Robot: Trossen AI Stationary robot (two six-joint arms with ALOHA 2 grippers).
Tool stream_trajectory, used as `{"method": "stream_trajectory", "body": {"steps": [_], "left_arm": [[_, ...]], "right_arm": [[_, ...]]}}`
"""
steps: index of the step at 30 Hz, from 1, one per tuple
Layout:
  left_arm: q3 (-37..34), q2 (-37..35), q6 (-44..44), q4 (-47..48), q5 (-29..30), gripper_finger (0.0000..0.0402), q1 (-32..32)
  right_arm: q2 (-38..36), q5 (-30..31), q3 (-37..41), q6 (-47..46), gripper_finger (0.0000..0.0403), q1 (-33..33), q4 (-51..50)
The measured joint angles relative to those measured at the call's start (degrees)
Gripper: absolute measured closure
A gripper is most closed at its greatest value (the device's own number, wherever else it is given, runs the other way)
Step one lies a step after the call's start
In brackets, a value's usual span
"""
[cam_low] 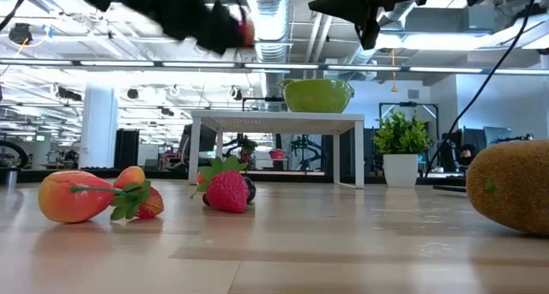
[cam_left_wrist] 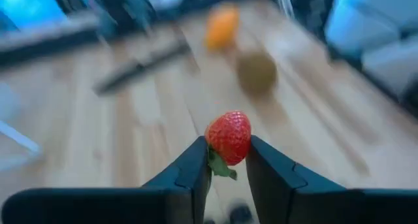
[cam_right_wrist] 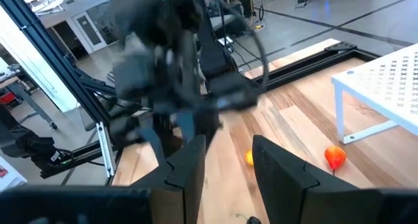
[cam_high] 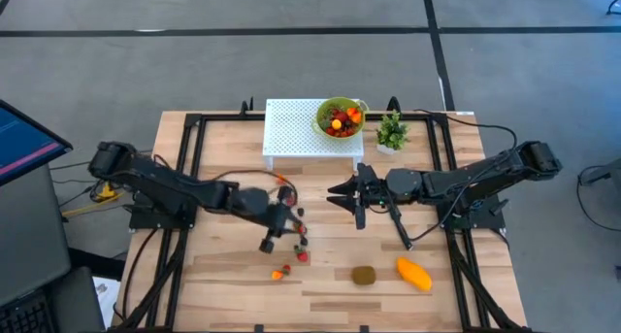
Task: Pick & Place Fruit
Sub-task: Put the red strawberry into the green strainer bowl
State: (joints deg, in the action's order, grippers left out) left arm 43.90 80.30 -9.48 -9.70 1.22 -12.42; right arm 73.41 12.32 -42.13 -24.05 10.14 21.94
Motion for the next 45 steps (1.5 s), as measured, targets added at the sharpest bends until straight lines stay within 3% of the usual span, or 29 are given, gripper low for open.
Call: {"method": "stream_trajectory", "body": {"steps": [11,19,30,45], "left_arm": [[-0.1,-4.4,20.6,-23.1,-0.2,0.0316,7.5],[-0.1,-4.4,30.5,-26.9,-0.3,0.0316,10.7],[-0.1,-4.4,34.2,-28.2,-0.4,0.0316,10.6],[4.5,4.2,30.7,-33.6,-0.1,0.0316,10.6]], "right_arm": [[0.0,0.0,0.0,0.7,0.028,1.5,2.2],[0.0,0.0,0.0,5.9,0.028,1.5,3.9],[0.0,0.0,0.0,14.0,0.0271,0.1,4.8],[0.0,-0.3,0.0,13.1,0.0169,-2.3,7.2]]}}
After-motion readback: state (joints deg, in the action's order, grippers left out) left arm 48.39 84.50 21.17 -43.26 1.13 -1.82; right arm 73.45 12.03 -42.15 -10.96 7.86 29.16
